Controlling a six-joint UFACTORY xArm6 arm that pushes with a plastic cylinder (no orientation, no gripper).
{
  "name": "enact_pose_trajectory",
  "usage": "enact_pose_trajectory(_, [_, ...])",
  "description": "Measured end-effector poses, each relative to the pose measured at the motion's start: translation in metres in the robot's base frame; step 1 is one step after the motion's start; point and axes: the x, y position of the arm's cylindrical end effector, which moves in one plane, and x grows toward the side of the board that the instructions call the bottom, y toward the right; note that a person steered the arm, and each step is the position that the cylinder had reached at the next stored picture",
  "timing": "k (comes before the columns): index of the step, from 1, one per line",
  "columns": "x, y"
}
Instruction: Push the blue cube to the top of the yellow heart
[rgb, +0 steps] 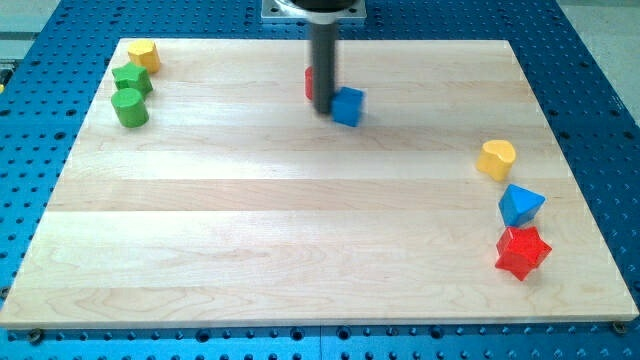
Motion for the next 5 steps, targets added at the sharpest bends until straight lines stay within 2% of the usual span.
enact_pose_trajectory(1, [0.008,0.101])
enact_pose_trajectory(3, [0.023,0.076])
enact_pose_trajectory(4, [0.029,0.11])
enact_pose_trajectory(5, [0.033,0.105])
